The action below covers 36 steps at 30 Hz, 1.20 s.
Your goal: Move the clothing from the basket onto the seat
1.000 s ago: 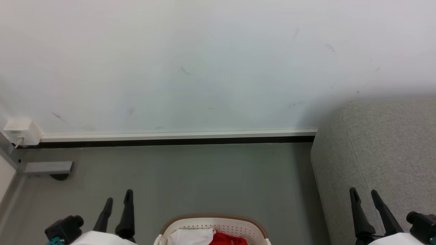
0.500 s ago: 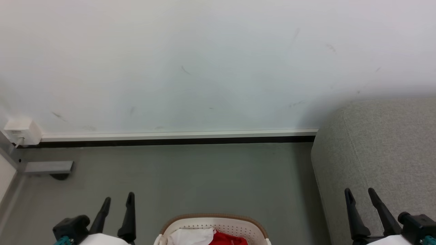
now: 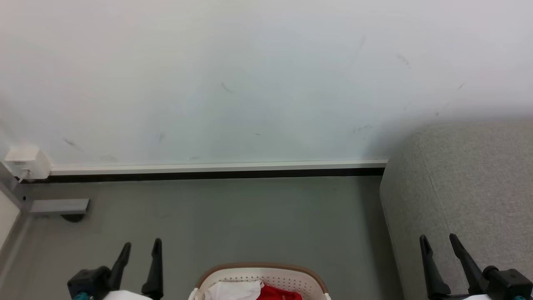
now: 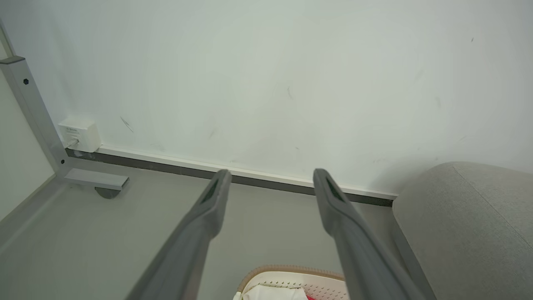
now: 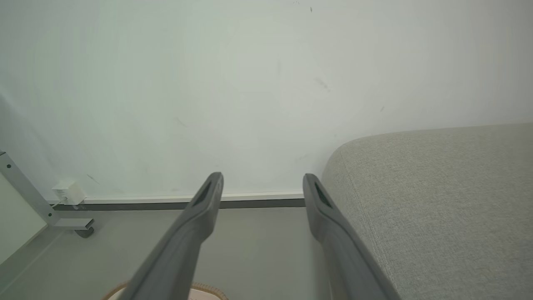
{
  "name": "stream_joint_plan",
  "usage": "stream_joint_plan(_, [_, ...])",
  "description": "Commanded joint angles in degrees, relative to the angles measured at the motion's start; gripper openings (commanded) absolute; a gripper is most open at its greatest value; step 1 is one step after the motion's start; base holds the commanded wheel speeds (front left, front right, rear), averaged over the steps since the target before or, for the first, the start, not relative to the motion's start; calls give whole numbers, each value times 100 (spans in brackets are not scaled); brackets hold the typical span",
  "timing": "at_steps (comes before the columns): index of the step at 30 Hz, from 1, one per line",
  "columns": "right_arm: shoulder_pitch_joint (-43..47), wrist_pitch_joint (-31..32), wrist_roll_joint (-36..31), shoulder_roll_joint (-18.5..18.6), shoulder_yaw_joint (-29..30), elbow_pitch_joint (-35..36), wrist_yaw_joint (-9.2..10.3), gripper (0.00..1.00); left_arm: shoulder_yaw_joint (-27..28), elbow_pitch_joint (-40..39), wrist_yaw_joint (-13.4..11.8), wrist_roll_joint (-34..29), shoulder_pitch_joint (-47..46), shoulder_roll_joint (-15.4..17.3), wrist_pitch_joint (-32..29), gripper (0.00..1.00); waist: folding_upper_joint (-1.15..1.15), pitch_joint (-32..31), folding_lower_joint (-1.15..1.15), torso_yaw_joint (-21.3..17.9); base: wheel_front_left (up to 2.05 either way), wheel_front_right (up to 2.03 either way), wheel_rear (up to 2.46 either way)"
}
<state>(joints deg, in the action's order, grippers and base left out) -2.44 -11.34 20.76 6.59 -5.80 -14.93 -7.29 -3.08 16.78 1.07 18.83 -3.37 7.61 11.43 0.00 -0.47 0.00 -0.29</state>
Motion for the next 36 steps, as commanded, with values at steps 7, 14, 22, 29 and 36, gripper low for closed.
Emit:
stream_joint_plan(7, [22, -127, -234, 45, -69, -83, -27, 100, 56, 161, 74, -374, -20, 3, 120, 100, 0, -17, 0, 0, 0, 0, 0])
stream_joint_plan(14, [37, -206, -420, 77, -103, -142, -29, 100, 198, 254, 116, -556, -11, -46, 213, 100, 0, -39, 0, -8, 0, 0, 0])
stream_joint_plan(22, [102, -299, -644, 47, -102, -194, -31, 100, 377, 336, 180, -780, 15, -108, 290, 100, 0, -55, 0, -24, 0, 0, 0])
stream_joint_plan(29, [132, -356, -779, 44, -147, -238, -28, 100, 438, 444, 248, -1078, -2, -143, 347, 100, 0, -60, 0, -44, 0, 0, 0])
stream_joint_plan(36, [142, -389, -864, 64, -176, -255, -28, 100, 502, 497, 297, -1178, -10, -176, 374, 100, 0, -60, 0, -65, 0, 0, 0])
